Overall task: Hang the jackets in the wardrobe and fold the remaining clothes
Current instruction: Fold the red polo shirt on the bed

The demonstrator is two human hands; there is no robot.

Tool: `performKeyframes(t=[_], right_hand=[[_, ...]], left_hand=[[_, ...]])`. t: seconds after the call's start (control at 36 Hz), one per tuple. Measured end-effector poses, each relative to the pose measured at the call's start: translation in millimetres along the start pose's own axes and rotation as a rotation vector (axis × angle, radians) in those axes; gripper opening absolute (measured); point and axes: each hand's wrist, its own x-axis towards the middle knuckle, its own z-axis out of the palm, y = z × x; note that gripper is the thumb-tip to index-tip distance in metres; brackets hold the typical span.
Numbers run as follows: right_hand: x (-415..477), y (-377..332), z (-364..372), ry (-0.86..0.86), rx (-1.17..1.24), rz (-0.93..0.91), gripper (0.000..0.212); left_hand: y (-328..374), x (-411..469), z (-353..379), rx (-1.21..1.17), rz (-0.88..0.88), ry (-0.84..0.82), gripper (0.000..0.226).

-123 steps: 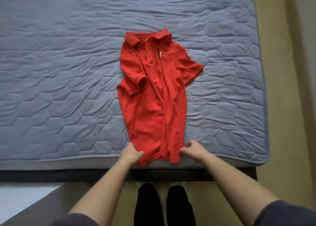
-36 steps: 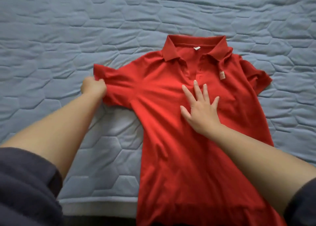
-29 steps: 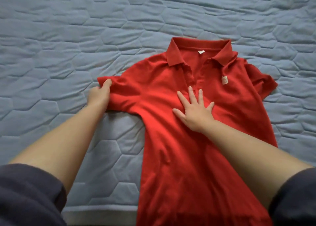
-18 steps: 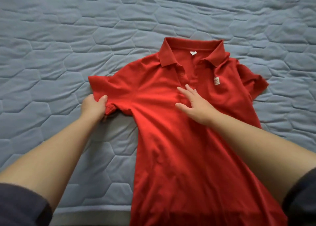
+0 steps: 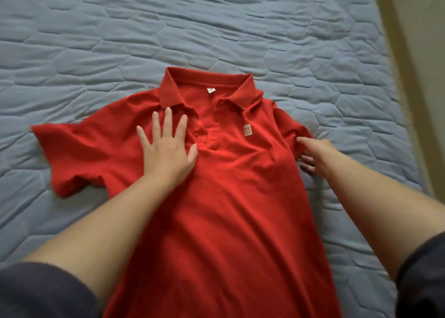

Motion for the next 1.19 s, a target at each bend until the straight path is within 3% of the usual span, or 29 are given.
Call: performKeyframes(t=[0.06,0.11,0.19,0.25,0.33,0.44,0.5,0.61,0.69,0.81,0.86,0.94,1.0,1.06,1.14,1.19], right_hand=[[6.6,6.7,2.1,-0.114,0.028,0.029,0.008],[12.6,12.6,2.7,-0.112,0.068,-0.031,0.013],[33.6,5.4,-19.0,0.207,0.155,-0.223,0.011],[51.6,-4.8,-44.4,0.387,0.033,-0.290,0.013],[71.7,-7.1,-61.6,0.384,-0.230,-0.318,0.015],[82.3,10.2,-47.1,0.345,-0.393,-0.294,0.035],[76.3,13.0,-39.3,0.435,-0.498,-0.305,0.042],[56.1,3.9,-26.4,0.596,-1.005,-0.517,0.083],[40.3,-15.9,-10.4,0.520,-0.996,-0.737,0.082],[23.0,-43.6,32.9,0.247,-0.813,-1.064,0.051],[23.2,-61.1,56.7,0.078,-0.783,-1.056,0.048],[36.3,-94.1,81.1,-0.141,-0.892,-0.863,0.051],[44.5,-112.7,87.5,-0.168,-0.966,-0.809,0.035],[50.7,-127.8,93.4,-0.146,-0.872,-0.849,0.024],[54.8,-136.8,108.8,-0.086,-0.765,-0.922,0.019],[63.2,-129.5,118.2,-0.047,-0.790,-0.875,0.021]], left_hand=[[12.2,3.6,18.8,0.019,0.002,-0.035,0.068],[17.2,2.2,34.8,0.024,-0.021,-0.034,0.066],[16.8,-1.9,48.5,0.018,-0.038,0.026,0.065],[15.5,-2.1,52.2,-0.009,-0.035,0.061,0.068],[15.0,0.4,55.2,-0.038,-0.039,0.099,0.071],[16.2,5.7,56.6,-0.007,-0.060,0.094,0.075],[16.7,6.9,55.7,0.008,-0.067,0.077,0.077],[16.4,7.4,54.7,0.018,-0.075,0.053,0.078],[15.4,8.6,54.3,0.022,-0.071,0.048,0.078],[15.5,8.1,53.8,0.030,-0.068,0.042,0.077],[14.9,7.7,53.3,0.027,-0.070,0.045,0.076],[14.5,7.3,52.5,0.005,-0.075,0.043,0.076],[16.0,6.6,52.2,-0.008,-0.073,0.037,0.076],[15.6,6.6,52.1,-0.020,-0.072,0.039,0.076],[14.0,7.7,52.5,-0.030,-0.073,0.054,0.076],[12.9,8.4,53.4,-0.039,-0.068,0.067,0.076]])
